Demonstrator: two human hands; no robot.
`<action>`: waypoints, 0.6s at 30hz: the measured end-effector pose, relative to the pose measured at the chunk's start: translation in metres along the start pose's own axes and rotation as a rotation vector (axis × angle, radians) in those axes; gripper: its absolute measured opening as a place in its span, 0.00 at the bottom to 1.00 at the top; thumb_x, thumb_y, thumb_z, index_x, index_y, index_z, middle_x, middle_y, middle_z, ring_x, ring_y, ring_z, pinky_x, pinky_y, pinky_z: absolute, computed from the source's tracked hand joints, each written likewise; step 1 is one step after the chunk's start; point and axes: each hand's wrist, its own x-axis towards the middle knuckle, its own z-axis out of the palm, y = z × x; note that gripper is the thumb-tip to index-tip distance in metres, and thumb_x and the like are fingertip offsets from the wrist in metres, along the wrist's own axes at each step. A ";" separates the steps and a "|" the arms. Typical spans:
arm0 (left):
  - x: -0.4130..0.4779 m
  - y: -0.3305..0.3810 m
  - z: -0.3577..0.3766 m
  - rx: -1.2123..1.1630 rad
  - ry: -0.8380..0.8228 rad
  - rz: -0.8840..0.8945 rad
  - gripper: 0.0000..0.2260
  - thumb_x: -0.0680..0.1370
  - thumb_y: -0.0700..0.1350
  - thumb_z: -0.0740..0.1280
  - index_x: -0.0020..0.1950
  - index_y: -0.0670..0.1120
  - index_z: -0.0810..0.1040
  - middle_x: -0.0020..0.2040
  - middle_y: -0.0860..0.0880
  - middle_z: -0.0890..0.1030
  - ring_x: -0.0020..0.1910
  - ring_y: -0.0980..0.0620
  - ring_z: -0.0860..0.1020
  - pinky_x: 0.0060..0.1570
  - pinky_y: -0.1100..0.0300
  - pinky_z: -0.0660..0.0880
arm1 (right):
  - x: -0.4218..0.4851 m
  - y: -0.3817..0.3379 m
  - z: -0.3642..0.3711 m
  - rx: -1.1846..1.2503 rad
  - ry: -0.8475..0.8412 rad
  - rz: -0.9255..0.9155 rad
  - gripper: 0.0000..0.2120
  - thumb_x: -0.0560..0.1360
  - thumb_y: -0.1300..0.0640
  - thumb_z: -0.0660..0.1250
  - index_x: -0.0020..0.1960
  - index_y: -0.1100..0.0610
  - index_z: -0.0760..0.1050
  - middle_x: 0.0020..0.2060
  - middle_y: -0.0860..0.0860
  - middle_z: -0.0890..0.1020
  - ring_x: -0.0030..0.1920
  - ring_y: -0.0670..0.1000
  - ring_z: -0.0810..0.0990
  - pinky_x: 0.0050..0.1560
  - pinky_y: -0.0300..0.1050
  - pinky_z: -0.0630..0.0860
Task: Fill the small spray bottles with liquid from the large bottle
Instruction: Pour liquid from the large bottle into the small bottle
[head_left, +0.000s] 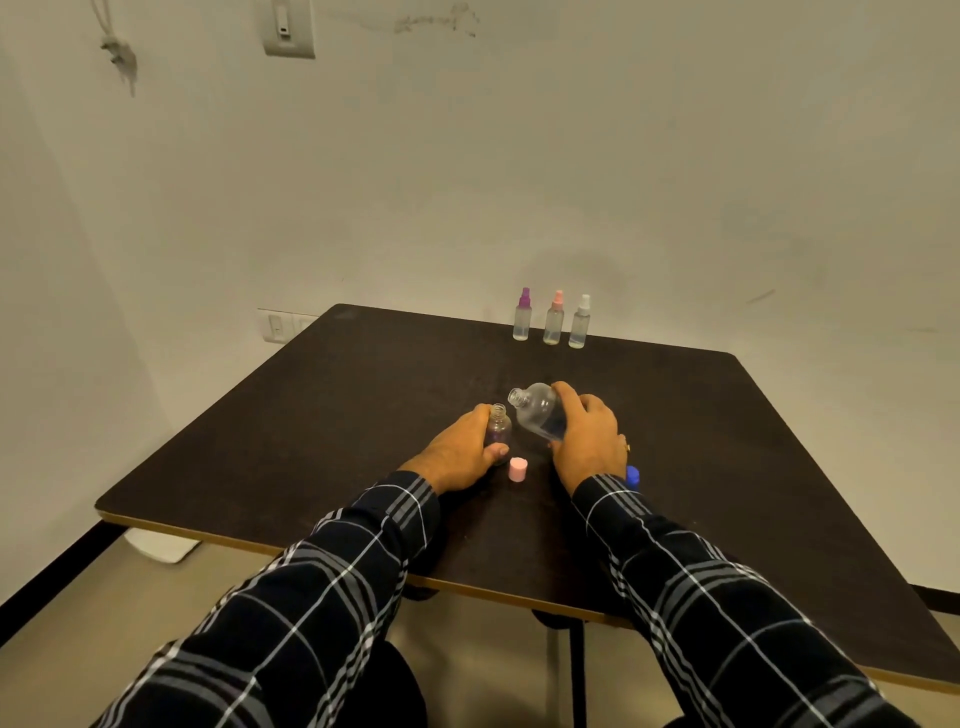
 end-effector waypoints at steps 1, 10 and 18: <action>0.000 0.001 0.000 -0.004 -0.001 0.005 0.23 0.82 0.49 0.67 0.74 0.48 0.64 0.68 0.46 0.73 0.64 0.48 0.75 0.64 0.52 0.72 | 0.001 0.001 0.000 -0.008 -0.008 -0.008 0.37 0.71 0.62 0.73 0.73 0.40 0.61 0.64 0.51 0.71 0.68 0.56 0.69 0.65 0.69 0.69; 0.000 0.003 -0.003 -0.013 -0.013 -0.009 0.23 0.81 0.50 0.67 0.74 0.48 0.64 0.67 0.47 0.74 0.62 0.49 0.75 0.64 0.52 0.73 | 0.003 -0.002 -0.004 -0.070 -0.043 -0.058 0.37 0.72 0.60 0.73 0.73 0.40 0.60 0.68 0.52 0.69 0.70 0.56 0.67 0.69 0.70 0.65; 0.000 0.001 -0.002 -0.019 -0.014 -0.014 0.23 0.81 0.50 0.68 0.73 0.48 0.65 0.66 0.47 0.74 0.62 0.49 0.76 0.65 0.50 0.73 | 0.002 -0.005 -0.012 -0.136 -0.020 -0.106 0.36 0.73 0.60 0.72 0.74 0.41 0.59 0.69 0.53 0.66 0.73 0.56 0.62 0.70 0.70 0.63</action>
